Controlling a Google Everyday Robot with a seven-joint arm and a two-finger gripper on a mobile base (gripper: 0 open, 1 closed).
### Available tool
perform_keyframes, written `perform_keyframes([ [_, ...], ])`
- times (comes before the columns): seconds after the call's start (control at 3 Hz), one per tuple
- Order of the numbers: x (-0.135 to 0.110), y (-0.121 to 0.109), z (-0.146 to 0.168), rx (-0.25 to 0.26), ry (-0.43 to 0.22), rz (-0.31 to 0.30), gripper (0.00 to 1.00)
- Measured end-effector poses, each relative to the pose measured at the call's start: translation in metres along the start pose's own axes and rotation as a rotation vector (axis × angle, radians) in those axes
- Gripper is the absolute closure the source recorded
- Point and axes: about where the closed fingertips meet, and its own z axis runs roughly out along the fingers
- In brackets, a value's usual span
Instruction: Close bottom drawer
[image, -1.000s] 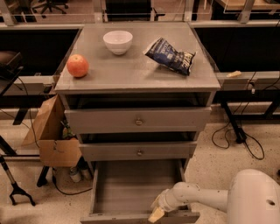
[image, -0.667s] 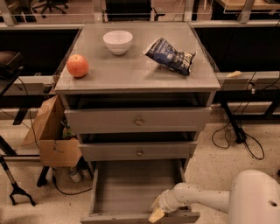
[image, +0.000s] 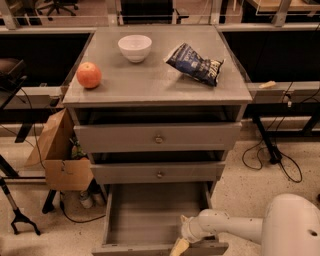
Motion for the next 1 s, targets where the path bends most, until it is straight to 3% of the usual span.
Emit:
perform_keyframes([
  [0.67, 0.003, -0.001, 0.000, -0.001, -0.011, -0.017, 0.00],
  [1.0, 0.017, -0.010, -0.004, 0.020, -0.018, -0.046, 0.00],
])
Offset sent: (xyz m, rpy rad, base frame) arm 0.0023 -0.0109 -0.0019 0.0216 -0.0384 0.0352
